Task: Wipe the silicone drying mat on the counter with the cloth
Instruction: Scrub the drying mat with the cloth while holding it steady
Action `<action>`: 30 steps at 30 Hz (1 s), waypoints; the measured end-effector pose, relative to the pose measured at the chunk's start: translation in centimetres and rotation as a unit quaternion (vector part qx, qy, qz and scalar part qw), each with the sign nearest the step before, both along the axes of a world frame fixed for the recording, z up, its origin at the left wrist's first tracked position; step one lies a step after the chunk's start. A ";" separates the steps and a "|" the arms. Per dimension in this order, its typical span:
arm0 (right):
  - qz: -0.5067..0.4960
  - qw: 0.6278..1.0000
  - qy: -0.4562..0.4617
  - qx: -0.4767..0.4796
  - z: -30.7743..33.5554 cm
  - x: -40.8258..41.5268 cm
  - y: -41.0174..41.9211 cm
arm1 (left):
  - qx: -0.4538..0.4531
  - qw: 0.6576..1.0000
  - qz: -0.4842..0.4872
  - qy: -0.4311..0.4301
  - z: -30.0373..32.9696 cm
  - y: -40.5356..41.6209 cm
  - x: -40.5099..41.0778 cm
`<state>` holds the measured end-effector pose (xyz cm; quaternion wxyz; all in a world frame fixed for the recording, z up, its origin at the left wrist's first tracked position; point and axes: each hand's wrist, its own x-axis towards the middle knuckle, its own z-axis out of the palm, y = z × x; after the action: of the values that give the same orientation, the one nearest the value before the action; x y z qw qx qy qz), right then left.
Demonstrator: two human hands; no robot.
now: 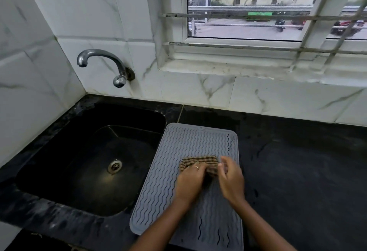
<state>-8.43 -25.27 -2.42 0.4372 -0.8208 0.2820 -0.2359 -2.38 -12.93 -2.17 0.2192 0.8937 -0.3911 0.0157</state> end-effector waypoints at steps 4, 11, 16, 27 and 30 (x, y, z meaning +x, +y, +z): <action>-0.009 0.950 -0.091 0.298 1.5 0.9 1.2 | -0.130 0.964 0.167 0.162 2.8 -2.5 -0.3; 0.008 0.826 -0.015 0.563 1.9 3.0 -0.2 | -0.229 0.811 0.128 0.524 5.8 -3.7 -0.1; -0.069 0.825 0.004 0.561 2.4 4.6 -2.5 | -0.177 0.904 0.152 0.359 6.1 -4.4 3.8; 0.013 0.986 0.123 0.107 2.7 13.7 -7.9 | 0.136 0.978 0.048 0.154 0.0 -8.8 13.7; 0.110 0.977 0.177 -0.054 0.5 14.8 -8.2 | 0.133 0.985 0.053 0.099 -3.1 -8.0 13.7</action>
<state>6.42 -33.51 -1.97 0.3584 -0.8979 0.2501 -0.0524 11.31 -20.88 -5.22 0.1346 0.9315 -0.3180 -0.1138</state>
